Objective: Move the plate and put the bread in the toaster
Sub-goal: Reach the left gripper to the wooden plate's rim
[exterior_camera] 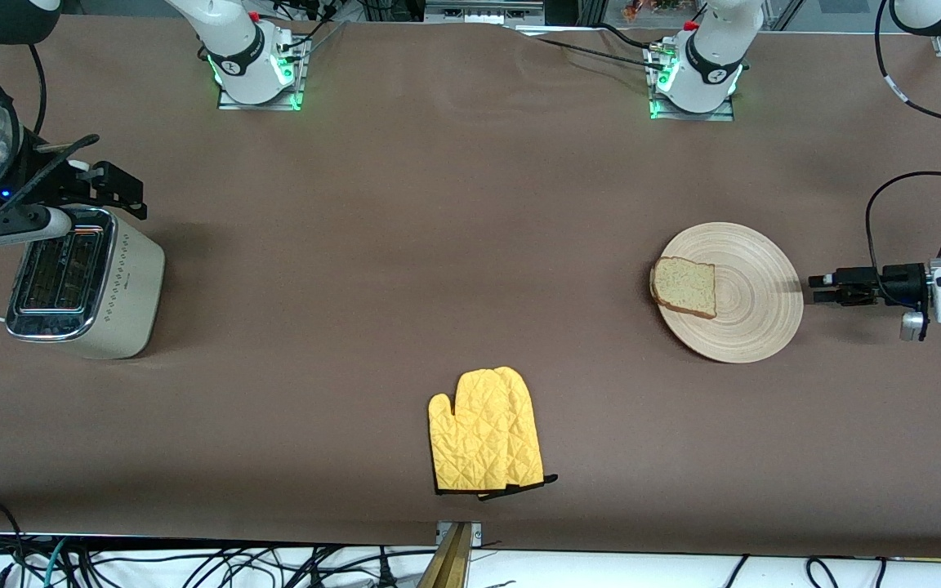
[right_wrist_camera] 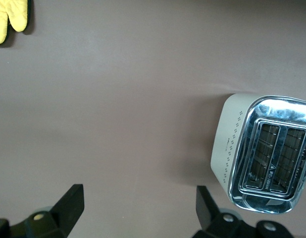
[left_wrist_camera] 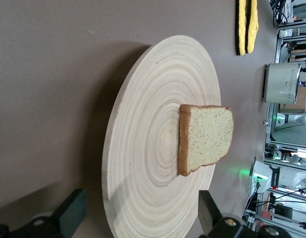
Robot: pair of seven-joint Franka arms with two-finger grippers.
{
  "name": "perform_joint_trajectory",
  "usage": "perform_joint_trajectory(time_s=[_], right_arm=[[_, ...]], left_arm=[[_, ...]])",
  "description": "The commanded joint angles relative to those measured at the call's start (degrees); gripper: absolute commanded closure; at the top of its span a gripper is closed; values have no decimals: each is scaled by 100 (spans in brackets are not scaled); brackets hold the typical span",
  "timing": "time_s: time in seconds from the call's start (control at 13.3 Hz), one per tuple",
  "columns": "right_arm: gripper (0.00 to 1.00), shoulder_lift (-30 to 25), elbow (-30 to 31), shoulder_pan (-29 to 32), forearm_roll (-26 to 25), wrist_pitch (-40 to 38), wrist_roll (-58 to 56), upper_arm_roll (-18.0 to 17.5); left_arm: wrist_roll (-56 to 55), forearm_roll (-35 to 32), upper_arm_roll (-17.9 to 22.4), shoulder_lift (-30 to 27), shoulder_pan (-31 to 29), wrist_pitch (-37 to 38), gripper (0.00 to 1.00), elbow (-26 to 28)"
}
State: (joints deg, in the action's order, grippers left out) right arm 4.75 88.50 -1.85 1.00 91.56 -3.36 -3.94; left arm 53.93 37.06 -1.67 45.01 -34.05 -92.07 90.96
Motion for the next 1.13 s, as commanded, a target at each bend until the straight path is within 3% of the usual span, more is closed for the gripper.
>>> perform_joint_trajectory(time_s=[0.0, 0.15, 0.3, 0.53, 0.83, 1.05], right_arm=[[0, -71, 27, -8, -47, -60, 55, -2], [0, -71, 27, -8, -47, -60, 55, -2], [0, -71, 27, -8, -47, -60, 64, -2], [0, -71, 27, -8, -47, -60, 64, -2], [0, -71, 27, -8, -47, -60, 64, -2], [0, -71, 27, -8, -47, -60, 64, -2]], left_arm=[[109, 362, -35, 323, -23, 58, 1, -184], [56, 337, -35, 455, 39, 58, 29, -184], [109, 267, -53, 473, 83, 58, 85, -184], [118, 258, -53, 465, 83, 49, 100, -184], [416, 179, -88, 430, 83, 119, 100, -193], [190, 266, -211, 395, 214, 619, 100, -193]])
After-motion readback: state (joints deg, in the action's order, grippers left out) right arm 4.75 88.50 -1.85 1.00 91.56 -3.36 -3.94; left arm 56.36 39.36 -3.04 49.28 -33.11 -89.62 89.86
